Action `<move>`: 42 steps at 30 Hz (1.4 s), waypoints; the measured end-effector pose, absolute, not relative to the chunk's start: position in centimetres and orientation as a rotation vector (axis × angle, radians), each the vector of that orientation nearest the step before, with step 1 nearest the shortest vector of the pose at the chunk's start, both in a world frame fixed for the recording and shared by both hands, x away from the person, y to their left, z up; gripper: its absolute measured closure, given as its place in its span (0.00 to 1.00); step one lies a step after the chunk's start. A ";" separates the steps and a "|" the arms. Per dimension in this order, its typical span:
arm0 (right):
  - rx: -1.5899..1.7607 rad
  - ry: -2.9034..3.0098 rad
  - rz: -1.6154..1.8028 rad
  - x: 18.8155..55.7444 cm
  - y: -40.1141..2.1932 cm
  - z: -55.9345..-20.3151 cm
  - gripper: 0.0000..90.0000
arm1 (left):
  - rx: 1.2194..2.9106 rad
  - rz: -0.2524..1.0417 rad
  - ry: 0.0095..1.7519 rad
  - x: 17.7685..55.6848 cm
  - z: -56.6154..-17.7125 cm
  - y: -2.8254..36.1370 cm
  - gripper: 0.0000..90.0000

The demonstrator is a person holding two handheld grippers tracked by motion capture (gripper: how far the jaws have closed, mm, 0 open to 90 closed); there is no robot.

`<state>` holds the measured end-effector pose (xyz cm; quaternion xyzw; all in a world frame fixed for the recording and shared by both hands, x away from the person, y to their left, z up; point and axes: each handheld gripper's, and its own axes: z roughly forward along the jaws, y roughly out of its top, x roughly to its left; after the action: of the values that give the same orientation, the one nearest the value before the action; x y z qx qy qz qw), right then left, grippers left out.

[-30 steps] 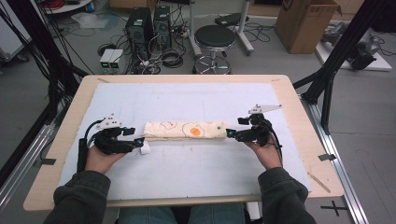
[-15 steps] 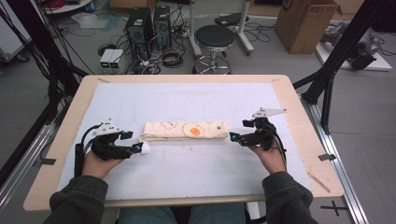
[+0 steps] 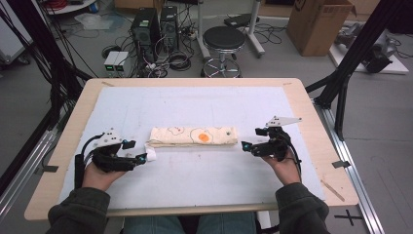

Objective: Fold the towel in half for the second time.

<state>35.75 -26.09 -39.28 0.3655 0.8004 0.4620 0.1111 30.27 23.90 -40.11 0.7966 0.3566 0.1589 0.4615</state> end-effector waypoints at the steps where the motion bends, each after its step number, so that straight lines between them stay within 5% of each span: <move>1: 1.067 2.352 1.361 35.7 -26.2 -39.3 0.14 | 1.960 0.393 0.878 30.2 -40.1 23.9 0.34; 42: 1.114 2.338 1.338 31.9 -28.7 -41.0 0.14 | 1.944 0.425 0.885 27.1 -40.7 25.6 0.32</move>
<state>31.86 -28.70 -40.98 0.3798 0.7969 0.4559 0.1132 27.14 25.61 -40.66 0.7911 0.3600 0.1729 0.4634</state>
